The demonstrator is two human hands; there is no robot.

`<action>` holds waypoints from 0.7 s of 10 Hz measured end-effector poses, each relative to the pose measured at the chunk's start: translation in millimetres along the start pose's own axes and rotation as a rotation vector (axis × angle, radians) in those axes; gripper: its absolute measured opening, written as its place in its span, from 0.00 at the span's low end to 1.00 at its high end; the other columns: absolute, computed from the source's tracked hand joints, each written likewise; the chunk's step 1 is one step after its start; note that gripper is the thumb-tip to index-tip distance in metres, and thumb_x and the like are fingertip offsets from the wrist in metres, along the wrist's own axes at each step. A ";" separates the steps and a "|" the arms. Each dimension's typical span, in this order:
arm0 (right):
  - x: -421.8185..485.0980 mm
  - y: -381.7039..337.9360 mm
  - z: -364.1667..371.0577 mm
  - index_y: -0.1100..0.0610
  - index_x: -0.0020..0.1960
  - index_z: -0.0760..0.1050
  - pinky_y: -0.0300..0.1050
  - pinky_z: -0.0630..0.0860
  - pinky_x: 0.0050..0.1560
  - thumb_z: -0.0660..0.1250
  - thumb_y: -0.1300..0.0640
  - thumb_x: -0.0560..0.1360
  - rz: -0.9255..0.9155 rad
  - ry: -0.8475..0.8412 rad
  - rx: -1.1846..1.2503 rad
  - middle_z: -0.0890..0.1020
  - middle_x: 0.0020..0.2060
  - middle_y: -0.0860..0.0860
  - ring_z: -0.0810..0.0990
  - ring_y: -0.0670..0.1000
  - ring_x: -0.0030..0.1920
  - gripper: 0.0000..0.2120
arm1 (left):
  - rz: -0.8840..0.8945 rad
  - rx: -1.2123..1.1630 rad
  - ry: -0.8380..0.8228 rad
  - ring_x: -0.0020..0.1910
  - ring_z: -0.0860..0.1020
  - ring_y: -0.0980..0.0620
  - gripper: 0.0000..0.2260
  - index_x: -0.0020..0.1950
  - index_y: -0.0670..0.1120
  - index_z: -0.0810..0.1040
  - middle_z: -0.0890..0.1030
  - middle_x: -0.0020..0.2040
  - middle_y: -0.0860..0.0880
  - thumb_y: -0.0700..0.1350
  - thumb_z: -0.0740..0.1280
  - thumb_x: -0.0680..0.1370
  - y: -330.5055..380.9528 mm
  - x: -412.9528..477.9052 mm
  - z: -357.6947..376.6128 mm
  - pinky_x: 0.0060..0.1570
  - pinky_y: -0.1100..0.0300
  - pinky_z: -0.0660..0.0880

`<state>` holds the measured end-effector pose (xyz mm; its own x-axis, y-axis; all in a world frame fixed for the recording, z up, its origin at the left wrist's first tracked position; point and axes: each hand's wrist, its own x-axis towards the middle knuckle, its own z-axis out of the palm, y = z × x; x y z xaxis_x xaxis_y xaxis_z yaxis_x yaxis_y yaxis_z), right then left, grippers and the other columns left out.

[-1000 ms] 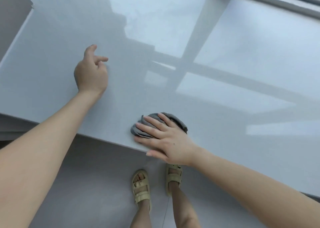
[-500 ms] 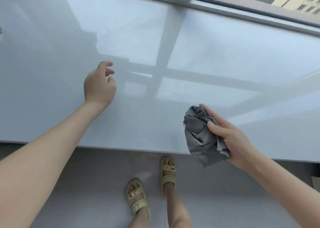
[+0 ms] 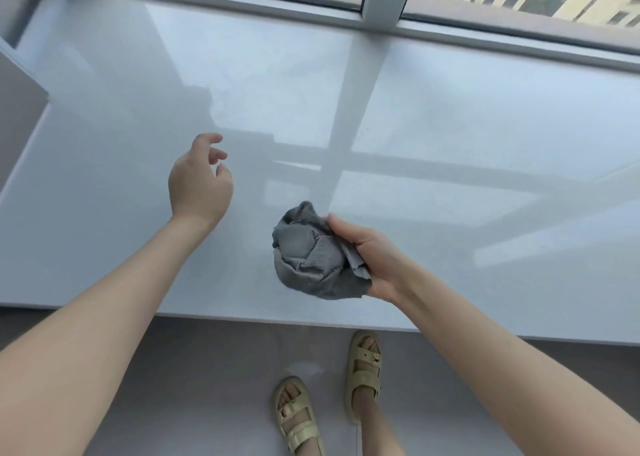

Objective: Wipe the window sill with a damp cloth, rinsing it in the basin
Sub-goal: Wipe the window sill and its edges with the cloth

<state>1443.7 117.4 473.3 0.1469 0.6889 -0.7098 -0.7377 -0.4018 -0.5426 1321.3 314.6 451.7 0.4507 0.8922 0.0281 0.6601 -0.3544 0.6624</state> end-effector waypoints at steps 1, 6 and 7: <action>8.4 6.6 -5.5 0.55 0.53 0.80 0.48 0.77 0.50 0.64 0.54 0.76 -0.623 0.428 -1.219 0.83 0.50 0.52 0.81 0.55 0.51 0.09 | 0.000 0.013 0.009 0.51 0.76 0.41 0.17 0.63 0.44 0.69 0.79 0.55 0.45 0.36 0.58 0.74 -5.0 4.1 -2.9 0.54 0.53 0.69; 62.4 30.7 -66.5 0.52 0.71 0.66 0.59 0.53 0.71 0.49 0.47 0.78 -0.857 0.448 -1.906 0.68 0.71 0.53 0.63 0.58 0.72 0.24 | 0.171 0.237 -0.026 0.57 0.72 0.39 0.17 0.65 0.40 0.71 0.78 0.58 0.40 0.36 0.60 0.75 -9.0 23.4 32.4 0.56 0.52 0.65; 56.5 -44.4 -154.9 0.53 0.74 0.59 0.59 0.50 0.73 0.40 0.44 0.75 -0.547 0.839 -1.756 0.61 0.74 0.54 0.56 0.57 0.75 0.31 | 0.202 0.250 -0.052 0.55 0.73 0.38 0.17 0.65 0.40 0.71 0.78 0.55 0.38 0.36 0.59 0.76 -2.1 30.6 41.1 0.53 0.52 0.64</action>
<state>1586.8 80.7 387.7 0.6804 0.7301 -0.0625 0.7203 -0.6820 -0.1266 1358.4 331.1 420.4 0.6136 0.7836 0.0974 0.6784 -0.5863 0.4428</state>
